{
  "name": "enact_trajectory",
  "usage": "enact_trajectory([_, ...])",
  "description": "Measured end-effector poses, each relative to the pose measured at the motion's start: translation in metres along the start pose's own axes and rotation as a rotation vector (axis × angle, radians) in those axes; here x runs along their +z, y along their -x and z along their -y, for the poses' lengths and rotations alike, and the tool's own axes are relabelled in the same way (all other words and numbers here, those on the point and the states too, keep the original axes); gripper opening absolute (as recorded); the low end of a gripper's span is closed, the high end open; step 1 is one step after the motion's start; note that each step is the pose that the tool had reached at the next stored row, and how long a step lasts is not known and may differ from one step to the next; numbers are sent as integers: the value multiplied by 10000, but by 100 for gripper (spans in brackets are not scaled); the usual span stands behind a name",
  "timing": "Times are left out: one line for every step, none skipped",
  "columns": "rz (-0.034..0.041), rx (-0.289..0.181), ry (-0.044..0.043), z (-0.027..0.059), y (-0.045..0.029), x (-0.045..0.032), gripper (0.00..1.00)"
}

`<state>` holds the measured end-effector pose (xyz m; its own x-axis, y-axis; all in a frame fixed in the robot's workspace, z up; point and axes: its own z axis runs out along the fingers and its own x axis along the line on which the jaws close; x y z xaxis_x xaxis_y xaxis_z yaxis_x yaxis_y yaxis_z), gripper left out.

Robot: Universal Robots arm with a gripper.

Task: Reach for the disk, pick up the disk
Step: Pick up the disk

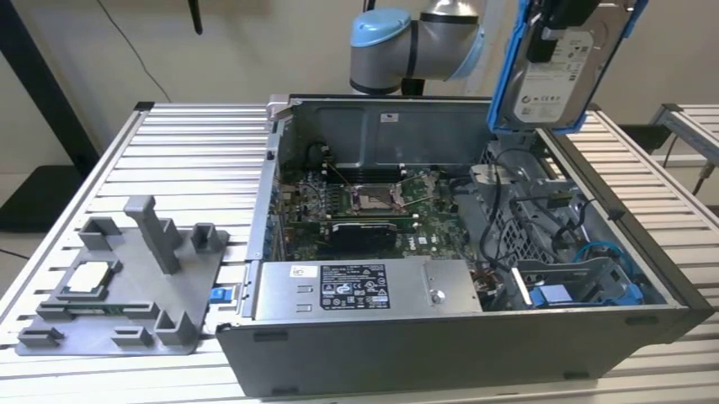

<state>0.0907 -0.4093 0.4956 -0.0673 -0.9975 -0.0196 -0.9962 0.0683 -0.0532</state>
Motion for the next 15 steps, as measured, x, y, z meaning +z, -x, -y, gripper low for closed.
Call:
enact_trajectory([1, 2, 1, 1, -20, 2, 0])
enact_trajectory([0, 5, 1, 2, -40, 3, 0])
enact_trajectory([0, 6, 2, 4, -61, 5, 0])
enact_trajectory([0, 8, 3, 5, -83, 7, 0])
enact_trajectory([-1, 10, 3, 7, -103, 8, 0])
enact_trajectory([-1, 11, 3, 8, -123, 10, 0])
enact_trajectory([-1, 13, 4, 9, -145, 12, 0])
enact_trajectory([0, 15, 4, 10, -165, 14, 0])
enact_trajectory([-1, 17, 5, 11, -185, 16, 0])
enact_trajectory([-1, 18, 5, 13, -202, 17, 0])
enact_trajectory([-1, 20, 5, 14, -220, 19, 0])
enact_trajectory([-1, 21, 6, 15, -238, 21, 0])
enact_trajectory([-2, 22, 6, 16, -259, 23, 0])
enact_trajectory([-1, 23, 6, 18, -280, 26, 0])
enact_trajectory([-2, 24, 6, 19, -304, 29, 0])
